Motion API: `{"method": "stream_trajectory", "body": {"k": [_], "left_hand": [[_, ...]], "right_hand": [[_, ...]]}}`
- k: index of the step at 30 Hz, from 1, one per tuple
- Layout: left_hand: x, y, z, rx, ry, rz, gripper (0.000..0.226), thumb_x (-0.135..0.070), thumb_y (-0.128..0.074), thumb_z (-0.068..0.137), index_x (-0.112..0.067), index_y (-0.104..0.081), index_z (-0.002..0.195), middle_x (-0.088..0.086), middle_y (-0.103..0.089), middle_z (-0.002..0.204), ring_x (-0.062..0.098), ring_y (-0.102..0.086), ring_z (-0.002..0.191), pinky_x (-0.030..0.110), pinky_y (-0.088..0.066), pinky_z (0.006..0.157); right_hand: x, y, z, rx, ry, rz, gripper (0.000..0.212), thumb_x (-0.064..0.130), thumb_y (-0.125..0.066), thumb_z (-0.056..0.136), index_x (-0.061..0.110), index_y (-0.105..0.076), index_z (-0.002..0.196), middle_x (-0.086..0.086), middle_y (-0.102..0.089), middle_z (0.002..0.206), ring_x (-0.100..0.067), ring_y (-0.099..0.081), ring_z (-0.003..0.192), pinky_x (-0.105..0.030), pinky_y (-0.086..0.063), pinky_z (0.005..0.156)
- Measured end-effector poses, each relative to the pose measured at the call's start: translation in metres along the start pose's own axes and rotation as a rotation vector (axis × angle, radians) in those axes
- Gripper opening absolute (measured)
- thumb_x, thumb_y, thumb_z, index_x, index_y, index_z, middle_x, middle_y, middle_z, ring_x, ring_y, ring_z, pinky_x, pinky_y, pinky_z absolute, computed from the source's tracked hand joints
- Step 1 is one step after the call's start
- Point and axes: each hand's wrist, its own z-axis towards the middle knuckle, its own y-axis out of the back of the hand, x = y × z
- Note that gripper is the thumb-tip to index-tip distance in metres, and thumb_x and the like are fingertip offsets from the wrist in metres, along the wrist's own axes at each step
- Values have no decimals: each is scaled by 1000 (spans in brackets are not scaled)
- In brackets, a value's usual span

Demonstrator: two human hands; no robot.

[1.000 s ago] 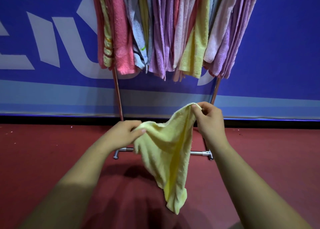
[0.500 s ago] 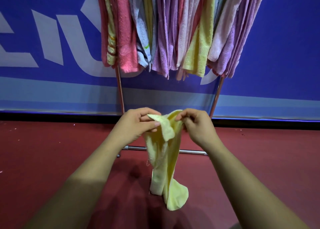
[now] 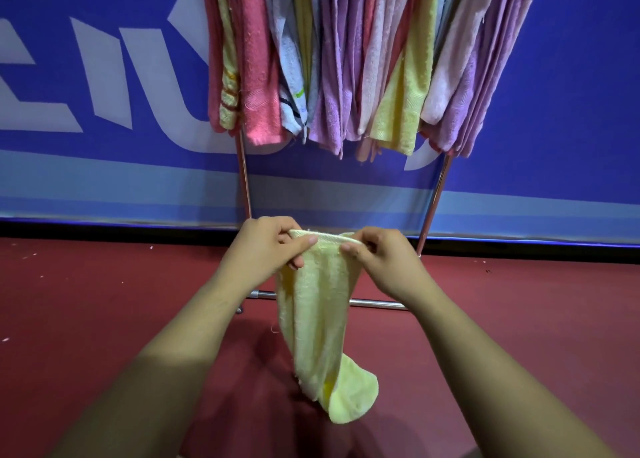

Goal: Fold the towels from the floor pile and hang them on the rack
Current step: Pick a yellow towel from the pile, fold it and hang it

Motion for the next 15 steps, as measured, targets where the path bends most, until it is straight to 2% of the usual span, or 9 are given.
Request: {"method": "stream_trajectory", "body": {"k": [2,4,7,11,13,15], "left_hand": [[5,5,1,3,-12,104,20,-34,-71,90,-22,-64,75,-7,-71,60,4,-68,58,18,-49,61],[16,10,2,69,24,134,22,-32,-72,89,-19,-62,73,-3,-71,60,9,-70,57,24,-55,64],[31,15,2,139,44,298,22,-38,-72,87,-21,-64,77,-3,-68,65,11,-66,62,32,-53,69],[21,18,-9,25,-14,256,12,-34,-74,86,-24,-71,80,-10,-69,70,1,-63,71,23,-45,70],[3,25,-10,-69,-20,175,7,-30,-78,82,-26,-74,78,-15,-70,70,-7,-63,72,15,-43,68],[-17,39,-6,-147,-26,100,6,-27,-81,79,-26,-75,78,-13,-71,70,-9,-62,69,14,-44,67]], "right_hand": [[-4,6,0,-12,0,-38,25,31,-72,91,16,-64,73,5,-57,61,-4,-45,56,-24,-38,58],[-9,11,0,-58,-12,-38,26,33,-75,89,13,-66,75,2,-56,61,-9,-44,57,-31,-38,59],[-10,18,-8,-132,-40,44,24,29,-78,87,21,-63,70,6,-50,59,-6,-39,54,-24,-33,54],[-10,18,-23,-159,-53,64,13,17,-72,91,13,-66,80,-4,-63,67,-10,-49,61,-31,-42,63],[-3,24,-24,-196,-65,78,11,14,-68,93,12,-64,83,-2,-63,69,-9,-51,62,-31,-43,63],[15,38,-20,-230,-56,101,14,14,-68,94,12,-62,82,0,-62,69,-9,-51,62,-32,-43,64]]}}
